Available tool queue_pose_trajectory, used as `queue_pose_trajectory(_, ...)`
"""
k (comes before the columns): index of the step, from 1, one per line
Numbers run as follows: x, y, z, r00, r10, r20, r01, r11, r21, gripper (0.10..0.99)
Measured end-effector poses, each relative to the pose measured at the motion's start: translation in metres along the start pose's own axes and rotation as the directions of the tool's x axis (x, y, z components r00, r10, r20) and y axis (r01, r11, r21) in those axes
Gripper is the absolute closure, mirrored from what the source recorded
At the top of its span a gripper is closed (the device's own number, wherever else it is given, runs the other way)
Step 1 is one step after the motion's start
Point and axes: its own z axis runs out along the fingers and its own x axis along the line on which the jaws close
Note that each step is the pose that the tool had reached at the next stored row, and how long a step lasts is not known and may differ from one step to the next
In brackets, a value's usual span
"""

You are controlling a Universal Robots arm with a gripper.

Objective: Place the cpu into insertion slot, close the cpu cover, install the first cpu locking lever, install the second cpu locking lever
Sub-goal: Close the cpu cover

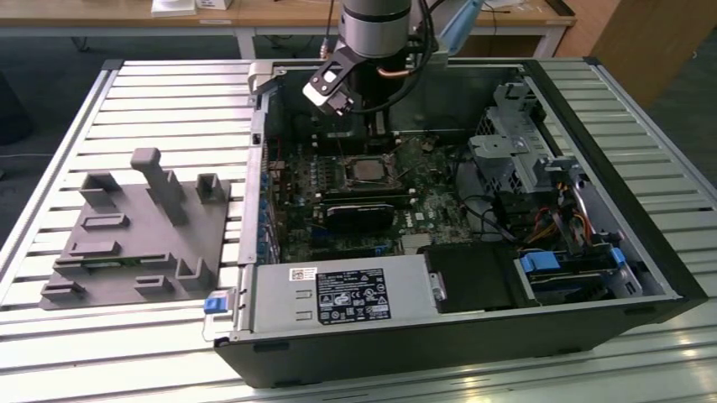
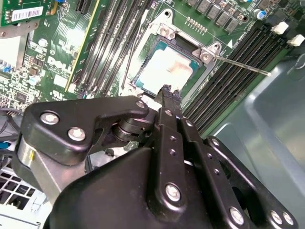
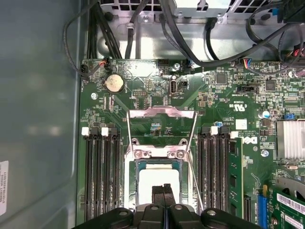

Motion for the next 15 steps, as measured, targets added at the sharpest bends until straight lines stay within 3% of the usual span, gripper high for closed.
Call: queue_pose_trajectory(15, 0.0, 0.0008, -0.0118, 1.0, 0.0, -0.0001, 0.0, 1.0, 0.0, 0.98)
